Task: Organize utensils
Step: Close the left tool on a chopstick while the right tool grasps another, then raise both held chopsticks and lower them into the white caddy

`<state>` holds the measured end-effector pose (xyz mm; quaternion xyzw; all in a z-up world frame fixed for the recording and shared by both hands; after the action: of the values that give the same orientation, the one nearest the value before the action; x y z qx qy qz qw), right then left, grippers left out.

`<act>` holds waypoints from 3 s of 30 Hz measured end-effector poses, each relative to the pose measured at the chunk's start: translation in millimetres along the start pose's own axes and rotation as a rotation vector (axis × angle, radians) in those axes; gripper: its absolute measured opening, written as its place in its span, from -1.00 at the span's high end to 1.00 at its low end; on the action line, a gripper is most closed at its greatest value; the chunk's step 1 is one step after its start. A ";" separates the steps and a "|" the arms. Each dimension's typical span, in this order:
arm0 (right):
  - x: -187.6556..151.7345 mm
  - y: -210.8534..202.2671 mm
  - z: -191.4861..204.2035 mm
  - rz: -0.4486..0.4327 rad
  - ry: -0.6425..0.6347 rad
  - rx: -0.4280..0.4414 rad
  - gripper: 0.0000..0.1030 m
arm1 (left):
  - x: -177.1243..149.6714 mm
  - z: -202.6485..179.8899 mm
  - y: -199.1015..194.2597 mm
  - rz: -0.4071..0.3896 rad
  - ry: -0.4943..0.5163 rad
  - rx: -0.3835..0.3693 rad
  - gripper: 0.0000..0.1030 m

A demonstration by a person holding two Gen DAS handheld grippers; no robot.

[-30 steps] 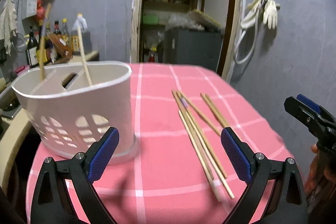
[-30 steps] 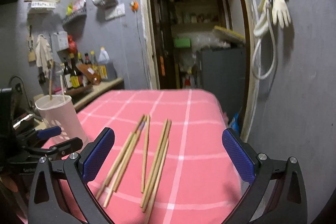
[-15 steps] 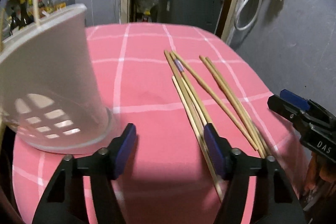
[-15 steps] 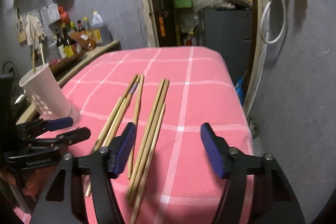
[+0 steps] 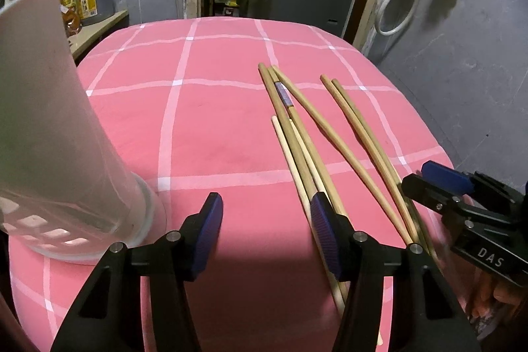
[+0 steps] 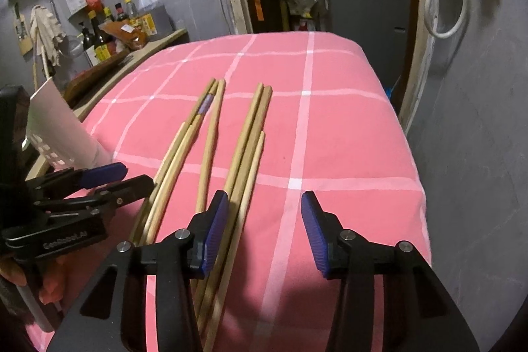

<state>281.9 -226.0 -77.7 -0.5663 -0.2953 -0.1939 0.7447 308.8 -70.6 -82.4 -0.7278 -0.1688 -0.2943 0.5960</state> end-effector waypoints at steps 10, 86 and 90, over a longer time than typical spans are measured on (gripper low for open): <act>2.8 4.9 -2.9 0.018 0.018 -0.014 0.22 | 6.2 -5.5 7.9 0.002 0.004 0.010 0.18; 126.0 -93.8 207.5 -0.825 -0.078 0.381 0.94 | 82.0 223.7 -224.9 -0.914 -0.400 0.077 0.95; 124.6 -83.8 207.1 -0.829 -0.077 0.375 0.94 | 79.8 228.1 -218.3 -0.925 -0.402 0.099 0.95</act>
<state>277.6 -45.7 103.7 -0.2625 -0.5546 -0.3974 0.6824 291.8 192.3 109.0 -0.5899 -0.5988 -0.3732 0.3926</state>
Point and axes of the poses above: each gripper's, at about its wrist camera, not at the fingertips, and y roughly the way its jaws point, z to its left, x to its top, the point moved 5 cm from there along y, roughly the way its jaws point, and after that the axes turned 2 degrees about y, right-handed, at the moved point
